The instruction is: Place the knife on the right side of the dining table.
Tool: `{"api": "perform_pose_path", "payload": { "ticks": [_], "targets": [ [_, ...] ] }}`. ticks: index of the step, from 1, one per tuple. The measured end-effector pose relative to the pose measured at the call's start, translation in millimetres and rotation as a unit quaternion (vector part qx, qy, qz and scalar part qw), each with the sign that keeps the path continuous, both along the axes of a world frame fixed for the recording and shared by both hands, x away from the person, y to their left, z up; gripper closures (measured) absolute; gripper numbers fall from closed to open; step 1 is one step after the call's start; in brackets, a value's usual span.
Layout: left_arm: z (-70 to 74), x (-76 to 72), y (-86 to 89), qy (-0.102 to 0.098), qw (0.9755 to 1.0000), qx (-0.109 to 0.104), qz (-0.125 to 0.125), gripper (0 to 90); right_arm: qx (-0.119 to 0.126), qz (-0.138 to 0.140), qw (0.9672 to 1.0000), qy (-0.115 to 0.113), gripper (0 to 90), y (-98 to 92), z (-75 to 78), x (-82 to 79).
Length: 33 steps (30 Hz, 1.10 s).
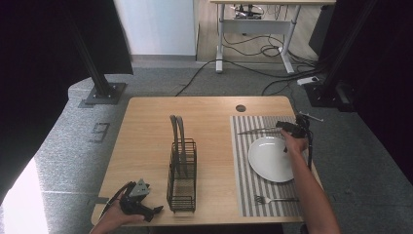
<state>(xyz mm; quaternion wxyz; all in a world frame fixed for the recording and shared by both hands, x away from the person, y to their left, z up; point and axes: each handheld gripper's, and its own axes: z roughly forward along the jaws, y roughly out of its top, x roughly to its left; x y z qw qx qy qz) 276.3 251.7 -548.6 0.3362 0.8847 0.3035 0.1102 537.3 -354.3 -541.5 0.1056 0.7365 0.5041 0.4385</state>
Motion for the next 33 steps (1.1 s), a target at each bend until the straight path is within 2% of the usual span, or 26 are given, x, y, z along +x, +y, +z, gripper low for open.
{"api": "perform_pose_path", "payload": {
  "ticks": [8,15,22,25,32,33],
  "targets": [
    [0.0,0.0,0.0,0.0,1.0,0.0,0.0,0.0,0.007,-0.007,0.9998,0.02,52.4,-1.6,-4.7,1.5],
    [0.0,0.0,0.0,0.0,1.0,0.0,0.0,0.0,0.006,-0.007,0.9997,0.023,51.8,-1.6,-4.1,1.3],
    [0.0,0.0,0.0,0.0,1.0,0.0,0.0,0.0,-0.007,-0.009,0.9993,0.036,49.1,0.4,-1.1,-0.4],
    [0.1,-0.1,-0.1,0.0,1.0,0.0,0.001,0.0,-0.013,-0.008,0.999,0.042,50.9,-0.5,-0.3,-1.2],
    [0.0,-0.2,-0.1,0.0,1.0,0.0,0.001,0.0,-0.019,-0.008,0.9988,0.045,50.7,-0.4,0.6,-1.8],
    [0.0,-0.1,-0.1,0.0,1.0,0.0,0.001,0.0,-0.021,-0.003,0.999,0.039,50.7,0.3,2.0,-1.9]
  ]
}}
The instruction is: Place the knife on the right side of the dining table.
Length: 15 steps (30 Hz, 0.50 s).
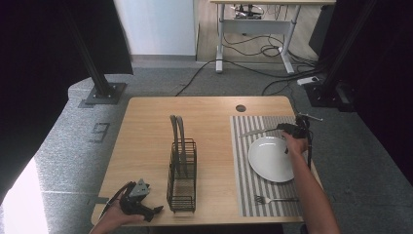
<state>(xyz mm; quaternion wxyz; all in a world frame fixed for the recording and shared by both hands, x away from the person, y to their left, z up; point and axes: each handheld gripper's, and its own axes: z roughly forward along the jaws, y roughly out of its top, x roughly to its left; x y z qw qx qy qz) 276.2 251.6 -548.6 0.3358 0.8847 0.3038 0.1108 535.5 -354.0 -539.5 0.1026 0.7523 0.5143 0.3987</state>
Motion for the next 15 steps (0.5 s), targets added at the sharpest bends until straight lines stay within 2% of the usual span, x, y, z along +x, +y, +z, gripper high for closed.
{"api": "perform_pose_path", "payload": {
  "ticks": [2,4,5,6,9,10,11,14,15],
  "targets": [
    [0.0,0.0,0.0,0.0,1.0,0.0,0.0,0.0,-0.015,0.006,0.9998,-0.013,50.8,1.8,4.4,-0.6],
    [0.0,0.0,0.0,0.0,1.0,0.0,0.0,0.0,-0.034,0.017,0.9984,-0.041,51.1,4.0,13.8,-2.0],
    [0.0,0.1,0.1,0.0,1.0,0.0,0.0,0.0,-0.056,0.028,0.9964,-0.058,50.5,7.1,21.7,-2.2],
    [0.0,0.1,0.0,0.0,1.0,0.0,0.0,0.0,-0.074,0.041,0.995,-0.054,50.0,10.3,27.8,-0.3],
    [0.0,0.2,0.1,0.0,1.0,0.0,0.0,0.0,-0.109,0.066,0.9885,-0.082,50.3,19.5,38.8,1.7],
    [0.0,0.2,0.1,0.0,1.0,0.0,0.0,0.0,-0.109,0.066,0.9885,-0.082,50.3,19.5,38.8,1.7],
    [0.0,0.1,0.1,0.0,1.0,0.0,0.0,0.0,-0.127,0.086,0.9859,-0.068,49.6,25.5,38.1,7.9],
    [0.0,0.1,0.1,0.0,1.0,0.0,0.0,0.0,-0.134,0.106,0.9831,-0.066,49.8,30.8,33.1,17.5],
    [0.0,0.1,0.0,0.0,1.0,0.0,0.0,0.0,-0.138,0.114,0.9825,-0.051,48.6,32.7,30.6,21.5]
  ]
}}
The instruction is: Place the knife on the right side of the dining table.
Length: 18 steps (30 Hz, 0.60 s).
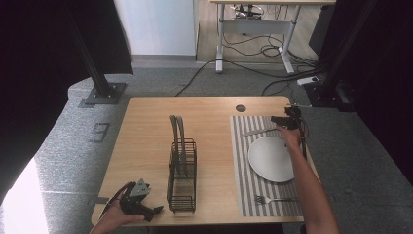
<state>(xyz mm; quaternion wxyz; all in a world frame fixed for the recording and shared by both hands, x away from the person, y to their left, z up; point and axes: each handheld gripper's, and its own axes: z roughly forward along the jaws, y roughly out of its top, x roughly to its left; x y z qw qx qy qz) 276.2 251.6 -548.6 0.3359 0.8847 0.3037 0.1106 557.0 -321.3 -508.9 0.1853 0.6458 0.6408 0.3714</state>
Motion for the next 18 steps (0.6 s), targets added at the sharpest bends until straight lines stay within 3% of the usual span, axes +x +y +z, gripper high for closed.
{"api": "perform_pose_path", "payload": {
  "ticks": [2,4,6,9,14,18],
  "targets": [
    [0.0,0.0,0.0,0.0,1.0,0.0,0.0,0.0,-0.018,0.018,0.9994,0.024,48.5,4.2,-6.4,7.7],
    [0.0,0.1,0.0,0.0,1.0,0.0,0.0,0.0,-0.051,0.028,0.9981,0.021,49.2,9.1,-10.7,11.4],
    [0.0,0.1,0.1,0.0,1.0,0.0,0.0,0.0,-0.064,0.04,0.9969,0.023,49.3,13.2,-15.2,13.5],
    [0.0,0.1,0.1,0.0,1.0,0.0,0.0,0.0,-0.095,0.051,0.9933,0.041,49.2,18.5,-24.4,15.5],
    [0.0,0.0,0.0,0.0,1.0,0.0,0.0,0.0,-0.108,0.05,0.9918,0.046,49.3,20.2,-27.5,15.7],
    [0.0,0.0,0.0,0.0,1.0,0.0,0.0,0.0,-0.101,0.045,0.9928,0.047,48.8,18.8,-27.8,15.0]
  ]
}}
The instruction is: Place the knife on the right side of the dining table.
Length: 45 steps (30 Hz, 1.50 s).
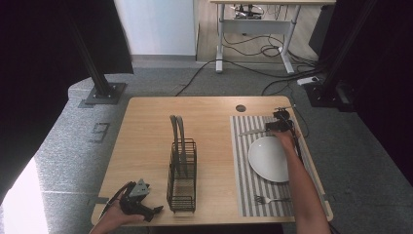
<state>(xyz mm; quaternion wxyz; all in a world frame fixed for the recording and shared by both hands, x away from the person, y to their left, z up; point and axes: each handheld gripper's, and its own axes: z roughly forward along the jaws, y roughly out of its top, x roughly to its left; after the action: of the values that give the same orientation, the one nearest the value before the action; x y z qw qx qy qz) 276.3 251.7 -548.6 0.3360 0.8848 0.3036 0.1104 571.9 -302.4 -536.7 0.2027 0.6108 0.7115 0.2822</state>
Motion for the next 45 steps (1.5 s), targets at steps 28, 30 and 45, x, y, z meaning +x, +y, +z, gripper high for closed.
{"api": "perform_pose_path", "payload": {
  "ticks": [28,30,45],
  "targets": [
    [0.0,-0.1,0.0,0.0,1.0,0.0,0.0,0.0,0.023,-0.025,0.9994,0.003,48.3,-3.1,0.4,-6.8],
    [0.0,0.0,0.0,0.0,1.0,0.0,0.0,0.0,0.023,-0.025,0.9994,0.003,48.1,-3.2,0.5,-6.7],
    [0.0,0.0,0.0,0.0,1.0,0.0,0.0,0.0,0.067,-0.02,0.9971,-0.031,46.5,-8.0,11.4,-18.3]
  ]
}}
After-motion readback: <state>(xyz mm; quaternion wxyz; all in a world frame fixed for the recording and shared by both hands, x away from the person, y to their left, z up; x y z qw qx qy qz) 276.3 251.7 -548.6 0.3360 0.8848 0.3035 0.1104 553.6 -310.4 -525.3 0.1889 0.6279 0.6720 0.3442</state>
